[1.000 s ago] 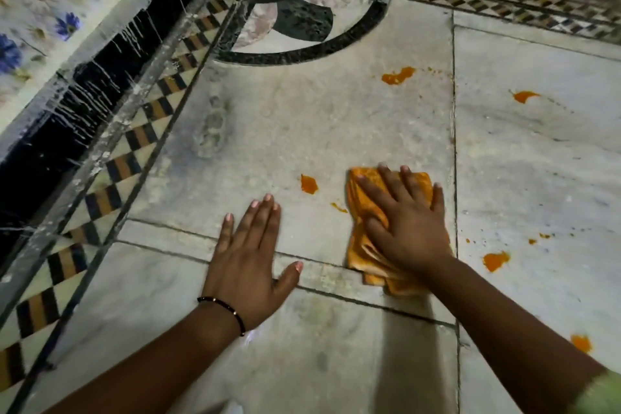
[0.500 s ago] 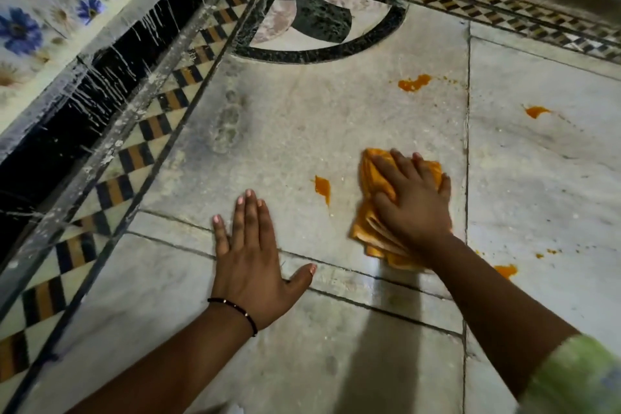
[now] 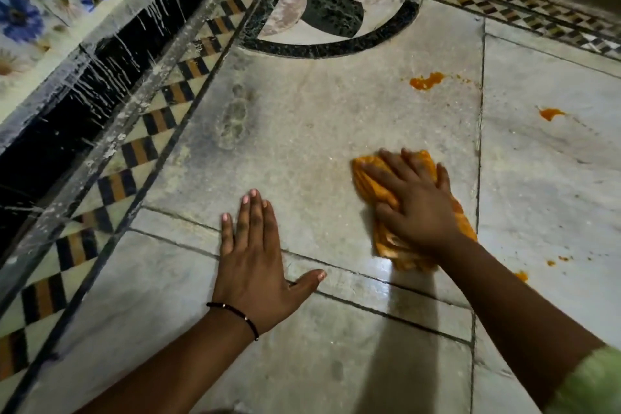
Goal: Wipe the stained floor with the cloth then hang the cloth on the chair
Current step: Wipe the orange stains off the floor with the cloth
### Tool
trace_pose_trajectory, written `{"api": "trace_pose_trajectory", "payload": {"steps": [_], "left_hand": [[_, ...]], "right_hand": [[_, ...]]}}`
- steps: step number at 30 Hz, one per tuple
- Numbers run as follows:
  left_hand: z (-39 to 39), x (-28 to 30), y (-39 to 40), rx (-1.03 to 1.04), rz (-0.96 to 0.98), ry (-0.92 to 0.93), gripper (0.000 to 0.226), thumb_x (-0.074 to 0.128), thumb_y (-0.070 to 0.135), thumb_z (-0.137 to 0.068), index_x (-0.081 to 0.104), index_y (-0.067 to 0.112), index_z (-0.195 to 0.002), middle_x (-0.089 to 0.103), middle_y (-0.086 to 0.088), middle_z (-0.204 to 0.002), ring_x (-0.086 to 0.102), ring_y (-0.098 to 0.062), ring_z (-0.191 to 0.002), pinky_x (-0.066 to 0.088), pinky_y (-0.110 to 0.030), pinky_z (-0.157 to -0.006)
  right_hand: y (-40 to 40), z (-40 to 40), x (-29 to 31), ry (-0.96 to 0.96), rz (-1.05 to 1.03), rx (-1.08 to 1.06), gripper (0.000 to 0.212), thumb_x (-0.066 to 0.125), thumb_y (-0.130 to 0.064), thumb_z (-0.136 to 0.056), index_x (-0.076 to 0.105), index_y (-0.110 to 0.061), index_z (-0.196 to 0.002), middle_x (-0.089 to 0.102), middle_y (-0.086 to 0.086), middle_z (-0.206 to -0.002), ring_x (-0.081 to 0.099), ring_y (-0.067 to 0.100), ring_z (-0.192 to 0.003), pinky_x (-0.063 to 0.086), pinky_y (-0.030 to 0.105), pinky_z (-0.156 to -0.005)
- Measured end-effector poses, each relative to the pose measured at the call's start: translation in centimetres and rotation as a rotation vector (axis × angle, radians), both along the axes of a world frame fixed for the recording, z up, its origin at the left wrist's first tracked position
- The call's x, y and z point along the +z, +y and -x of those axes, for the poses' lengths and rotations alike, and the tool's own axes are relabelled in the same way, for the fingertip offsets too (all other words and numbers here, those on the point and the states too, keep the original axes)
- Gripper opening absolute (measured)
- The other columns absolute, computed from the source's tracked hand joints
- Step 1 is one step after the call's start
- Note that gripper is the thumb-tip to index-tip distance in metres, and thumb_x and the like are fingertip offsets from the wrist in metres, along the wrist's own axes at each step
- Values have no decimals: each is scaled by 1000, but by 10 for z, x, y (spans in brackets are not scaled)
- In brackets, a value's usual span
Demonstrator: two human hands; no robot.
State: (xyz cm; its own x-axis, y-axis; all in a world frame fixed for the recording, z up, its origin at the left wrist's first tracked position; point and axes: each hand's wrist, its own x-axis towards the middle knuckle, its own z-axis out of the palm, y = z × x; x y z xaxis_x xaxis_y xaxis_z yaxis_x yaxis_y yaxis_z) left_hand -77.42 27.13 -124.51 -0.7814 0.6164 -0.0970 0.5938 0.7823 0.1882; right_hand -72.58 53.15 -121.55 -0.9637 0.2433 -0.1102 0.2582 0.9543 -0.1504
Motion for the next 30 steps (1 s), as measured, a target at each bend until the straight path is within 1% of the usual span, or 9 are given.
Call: {"api": "trace_pose_trajectory", "payload": {"steps": [2,5,10,12,14,19,22,26,30], "left_hand": [[2,0,0,5,1,-4,117,24,86,-71,16,-5,-145,7,-24,-155,5,-33,-145,8,-54,-113],[2,2,0,9,2,-8,118,23,86,-70,16,-5,-145,7,-23,-155,6,-32,-145,8,-54,-113],[2,2,-1,6,-18,-22,119,18,88,-70,15,-4,-146,5,-22,-155,3,-31,-145,5,-53,-114],[2,1,-1,5,-17,-23,118,19,87,-70,13,-3,-147,2,-22,-156,-1,-31,-145,4,-54,-114],[1,1,-1,3,-16,-23,117,20,87,-71,13,-3,-147,2,-21,-156,-1,-31,-145,5,-55,-114],[0,2,0,4,6,-13,116,25,85,-71,12,-2,-147,1,-20,-156,-2,-30,-145,2,-54,-114],[0,2,1,6,11,-10,117,24,85,-70,10,-2,-147,1,-20,-156,-2,-30,-145,1,-54,-115],[1,3,1,15,-14,-2,118,25,87,-68,13,0,-147,2,-19,-157,-2,-29,-145,-2,-51,-116],[1,2,0,18,-30,6,119,23,88,-67,14,0,-147,4,-19,-157,-1,-28,-145,-2,-49,-116]], "right_hand": [[-16,37,-1,-34,-38,-40,69,25,-61,-78,12,-52,-145,12,-9,-160,5,26,-146,2,67,-108],[-52,58,-4,-34,-81,189,72,20,-59,-76,15,-47,-147,13,-7,-160,8,29,-146,0,67,-107],[-40,-18,-6,22,-78,466,65,31,-58,-84,22,-45,-147,18,-7,-159,15,27,-146,8,61,-111],[-15,-46,-5,12,-58,396,66,30,-60,-83,18,-48,-147,18,-7,-158,18,28,-145,11,60,-110],[8,-46,-4,-4,-38,163,67,29,-62,-80,12,-53,-145,18,-7,-158,18,29,-145,12,61,-108],[-12,19,-4,-8,-24,-352,64,32,-53,-85,17,-45,-147,14,-3,-160,6,27,-146,1,66,-110],[-59,22,-6,-6,-13,-236,65,29,-52,-86,16,-41,-148,11,0,-160,4,32,-146,-4,67,-108],[-93,-48,-3,33,-9,20,68,31,-54,-81,19,-45,-147,17,-4,-159,9,27,-147,0,63,-112],[-67,-133,-1,2,-23,-55,71,37,-56,-78,17,-50,-146,20,-8,-157,16,25,-145,12,63,-110]]}}
